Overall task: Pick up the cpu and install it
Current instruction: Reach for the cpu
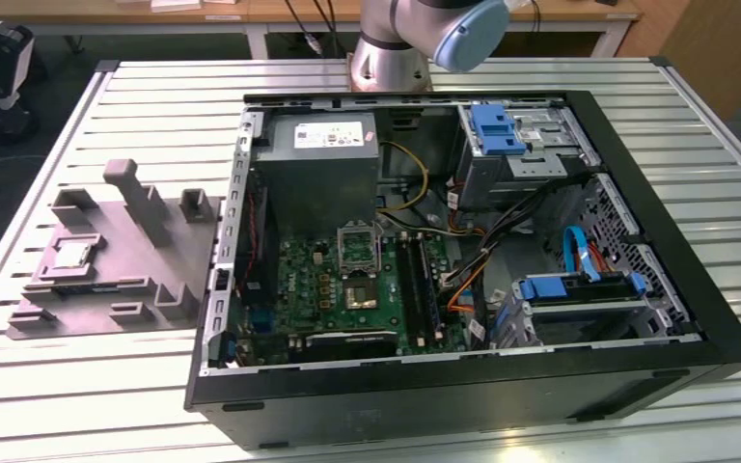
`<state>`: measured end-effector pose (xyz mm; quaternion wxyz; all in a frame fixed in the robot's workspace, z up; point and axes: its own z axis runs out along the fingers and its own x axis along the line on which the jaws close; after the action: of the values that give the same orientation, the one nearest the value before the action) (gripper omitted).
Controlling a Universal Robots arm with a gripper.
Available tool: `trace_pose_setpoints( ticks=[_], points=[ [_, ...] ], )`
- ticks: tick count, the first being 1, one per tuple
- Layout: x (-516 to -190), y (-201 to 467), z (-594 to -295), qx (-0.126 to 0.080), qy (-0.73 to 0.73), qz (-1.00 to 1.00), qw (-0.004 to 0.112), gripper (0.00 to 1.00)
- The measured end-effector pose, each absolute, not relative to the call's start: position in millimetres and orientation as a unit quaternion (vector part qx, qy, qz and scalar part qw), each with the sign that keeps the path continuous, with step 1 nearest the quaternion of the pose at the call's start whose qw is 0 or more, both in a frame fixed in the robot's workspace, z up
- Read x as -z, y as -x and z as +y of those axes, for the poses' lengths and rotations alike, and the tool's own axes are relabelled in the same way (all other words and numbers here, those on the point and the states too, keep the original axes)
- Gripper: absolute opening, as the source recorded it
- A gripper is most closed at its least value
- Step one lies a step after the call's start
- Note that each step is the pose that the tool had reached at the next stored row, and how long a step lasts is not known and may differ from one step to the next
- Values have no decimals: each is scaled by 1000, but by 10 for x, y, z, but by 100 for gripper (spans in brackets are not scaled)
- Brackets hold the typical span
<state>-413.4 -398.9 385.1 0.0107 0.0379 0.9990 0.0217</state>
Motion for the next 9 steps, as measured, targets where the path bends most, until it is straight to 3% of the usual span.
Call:
trace_pose_setpoints(
  ticks=[9],
  points=[
    [-3844,4235,-3989,-22,-38,999,11,11]
  ],
)
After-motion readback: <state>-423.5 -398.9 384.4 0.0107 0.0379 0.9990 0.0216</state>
